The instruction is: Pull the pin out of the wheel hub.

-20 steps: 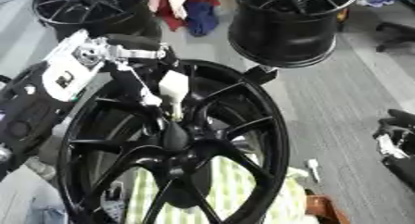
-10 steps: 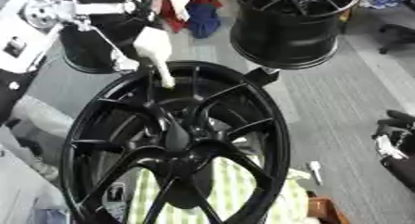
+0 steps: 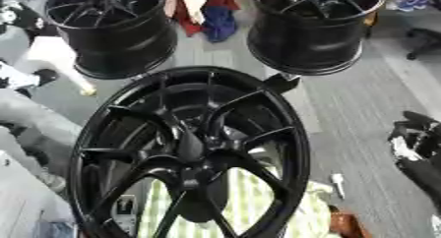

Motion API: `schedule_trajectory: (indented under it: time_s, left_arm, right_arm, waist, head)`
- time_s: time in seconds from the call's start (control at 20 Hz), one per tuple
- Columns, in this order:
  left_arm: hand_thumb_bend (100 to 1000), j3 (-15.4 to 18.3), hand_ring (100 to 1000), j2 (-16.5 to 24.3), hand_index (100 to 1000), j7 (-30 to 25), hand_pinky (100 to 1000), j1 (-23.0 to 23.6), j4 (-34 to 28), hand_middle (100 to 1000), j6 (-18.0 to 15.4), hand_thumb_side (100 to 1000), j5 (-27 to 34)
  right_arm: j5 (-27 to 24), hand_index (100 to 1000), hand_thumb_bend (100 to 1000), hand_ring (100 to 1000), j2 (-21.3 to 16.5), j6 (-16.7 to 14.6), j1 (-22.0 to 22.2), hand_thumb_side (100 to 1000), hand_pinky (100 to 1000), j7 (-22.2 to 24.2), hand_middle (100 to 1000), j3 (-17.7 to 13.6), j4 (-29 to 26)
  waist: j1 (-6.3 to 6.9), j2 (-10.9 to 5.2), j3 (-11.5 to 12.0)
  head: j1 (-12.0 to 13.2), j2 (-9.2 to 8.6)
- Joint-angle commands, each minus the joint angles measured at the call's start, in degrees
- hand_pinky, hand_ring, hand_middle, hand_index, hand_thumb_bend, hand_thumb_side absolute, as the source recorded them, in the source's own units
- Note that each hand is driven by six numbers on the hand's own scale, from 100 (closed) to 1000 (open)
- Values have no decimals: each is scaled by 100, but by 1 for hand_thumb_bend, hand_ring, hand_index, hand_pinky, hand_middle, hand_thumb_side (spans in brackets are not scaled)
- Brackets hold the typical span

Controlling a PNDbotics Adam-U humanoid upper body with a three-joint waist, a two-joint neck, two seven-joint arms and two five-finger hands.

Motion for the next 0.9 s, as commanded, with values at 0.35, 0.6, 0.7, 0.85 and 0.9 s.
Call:
schedule_trajectory:
  time_s: [0.35, 0.6, 0.7, 0.85, 0.9]
  left_arm:
    - [564, 764, 654, -58, 833, 912, 706, 846, 1921, 673, 318, 368, -1123]
    - [798, 929, 811, -289, 938, 1732, 823, 1033, 2376, 878, 381, 552, -1267]
    - [785, 976, 802, -388, 929, 2107, 811, 1081, 2385, 866, 403, 552, -1192]
    - [708, 1074, 768, -564, 897, 2512, 767, 1181, 2166, 816, 368, 532, -861]
    - [679, 1112, 759, -632, 888, 2589, 754, 1231, 2031, 804, 355, 530, -711]
  right_arm:
    - [18, 804, 100, 592, -2, 6, 6, 263, 687, -53, 658, -92, -71]
    - [14, 804, 100, 592, 16, 14, 10, 263, 688, -45, 658, -88, -81]
    - [12, 804, 100, 592, 27, 13, 14, 264, 688, -36, 658, -85, -80]
    - [10, 804, 100, 592, 38, 14, 30, 264, 688, -44, 658, -99, -80]
    - [9, 804, 100, 592, 41, 14, 33, 257, 688, -48, 658, -102, -80]
  waist:
    - [-123, -55, 55]
    - [-159, -52, 100]
    - [-174, -56, 107]
    - [-192, -61, 121]
    - [-194, -62, 129]
  head:
    - [-72, 0]
    - [-107, 16]
    - [-118, 22]
    - [-129, 20]
    - [-130, 20]
